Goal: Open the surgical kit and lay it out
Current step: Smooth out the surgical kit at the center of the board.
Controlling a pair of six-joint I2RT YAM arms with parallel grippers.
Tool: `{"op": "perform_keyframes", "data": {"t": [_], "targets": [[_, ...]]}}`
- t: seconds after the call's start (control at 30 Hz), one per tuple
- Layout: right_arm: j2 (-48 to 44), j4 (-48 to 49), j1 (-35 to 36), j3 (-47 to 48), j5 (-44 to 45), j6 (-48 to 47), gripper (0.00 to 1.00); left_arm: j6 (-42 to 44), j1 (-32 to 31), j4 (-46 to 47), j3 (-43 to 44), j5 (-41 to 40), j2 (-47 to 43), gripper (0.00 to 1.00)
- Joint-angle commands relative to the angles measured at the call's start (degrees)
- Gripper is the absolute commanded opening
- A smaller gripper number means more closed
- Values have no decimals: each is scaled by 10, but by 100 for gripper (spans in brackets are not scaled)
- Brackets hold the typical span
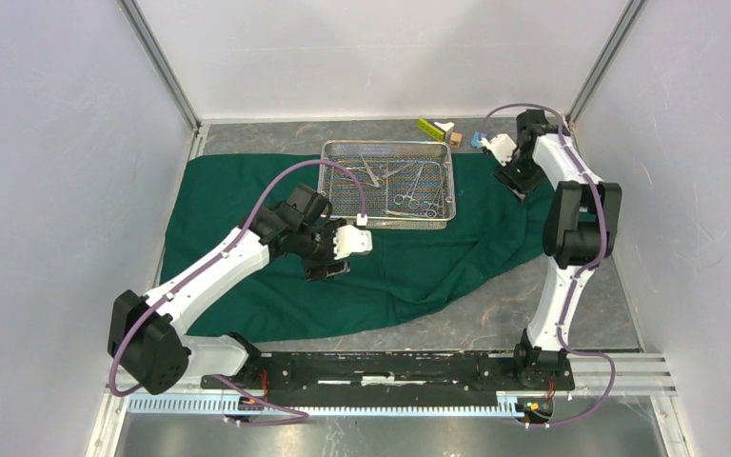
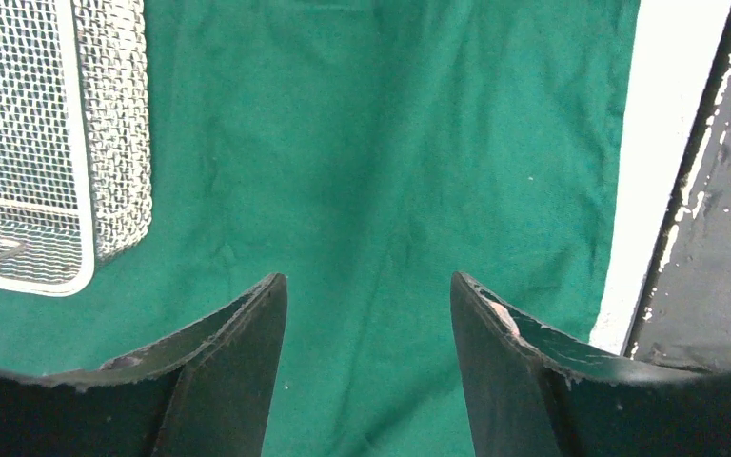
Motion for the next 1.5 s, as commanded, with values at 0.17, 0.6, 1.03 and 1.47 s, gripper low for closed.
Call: {"op": "perform_keyframes", "data": {"t": [0.17,0.6,1.03,1.47], "targets": [[-205,128,-46,-160,-47,49,76,-56,-3,77,3,-33,2,80],[-220,228,-187,-285,-188,187,75,-163,-3,183,-7,-97,41,90],[-111,240,-214,-206,-145,217,73,-205,-2,203,6,-73,92,94],[-56,227,-222,-175,-168,218,62,-200,-2,217,1,-71,102,97]]}}
